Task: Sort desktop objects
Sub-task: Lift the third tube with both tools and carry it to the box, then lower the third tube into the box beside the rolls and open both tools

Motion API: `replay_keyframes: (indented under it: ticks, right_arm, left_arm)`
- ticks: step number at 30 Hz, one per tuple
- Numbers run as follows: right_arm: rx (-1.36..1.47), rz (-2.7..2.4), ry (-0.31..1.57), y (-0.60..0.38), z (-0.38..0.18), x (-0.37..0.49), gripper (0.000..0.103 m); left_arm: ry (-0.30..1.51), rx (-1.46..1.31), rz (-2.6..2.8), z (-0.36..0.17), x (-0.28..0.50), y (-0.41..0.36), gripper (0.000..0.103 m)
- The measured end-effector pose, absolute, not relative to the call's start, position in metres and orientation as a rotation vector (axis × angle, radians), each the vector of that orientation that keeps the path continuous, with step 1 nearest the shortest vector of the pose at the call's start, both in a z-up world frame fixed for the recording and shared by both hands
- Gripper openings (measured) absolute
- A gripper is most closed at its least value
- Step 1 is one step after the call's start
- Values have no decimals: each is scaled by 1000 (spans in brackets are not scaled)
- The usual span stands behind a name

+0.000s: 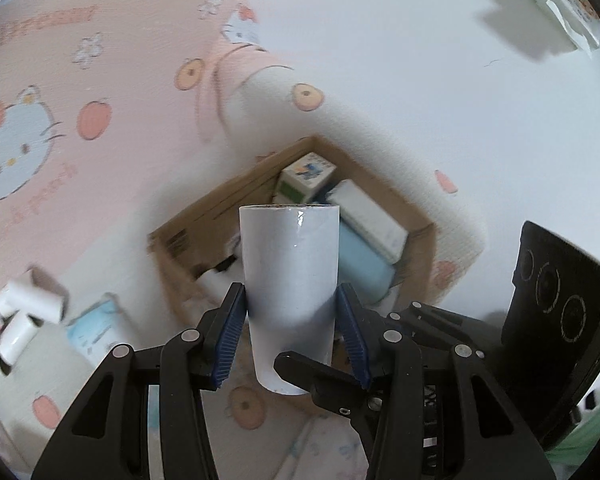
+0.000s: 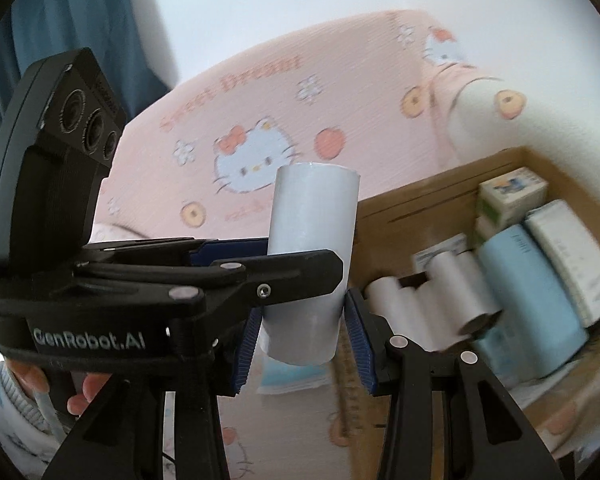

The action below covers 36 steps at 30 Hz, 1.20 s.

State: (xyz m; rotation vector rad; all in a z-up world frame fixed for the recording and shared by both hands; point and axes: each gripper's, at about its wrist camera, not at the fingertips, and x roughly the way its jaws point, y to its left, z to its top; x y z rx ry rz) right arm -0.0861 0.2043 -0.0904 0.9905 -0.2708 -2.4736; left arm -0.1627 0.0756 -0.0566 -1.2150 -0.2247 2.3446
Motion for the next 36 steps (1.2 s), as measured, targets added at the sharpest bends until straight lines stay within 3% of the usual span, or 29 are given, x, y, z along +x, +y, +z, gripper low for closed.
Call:
replay_keyframes:
  ticks: [13, 21, 26, 36]
  right_arm:
    - [1063, -2522, -248, 253, -90, -117, 40]
    - [1199, -2349, -471, 280, -115, -162, 39]
    - [1322, -2304, -395, 277, -126, -188, 39]
    - [1583, -2150, -257, 273, -155, -221, 39]
  left_arm:
    - [-158, -1307, 2295, -58, -211, 130, 50]
    - [-100, -1549, 2248, -79, -257, 145, 50]
    - [-103, -1666, 2225, -100, -277, 151, 50]
    - [-290, -1836, 2151, -145, -290, 148, 50]
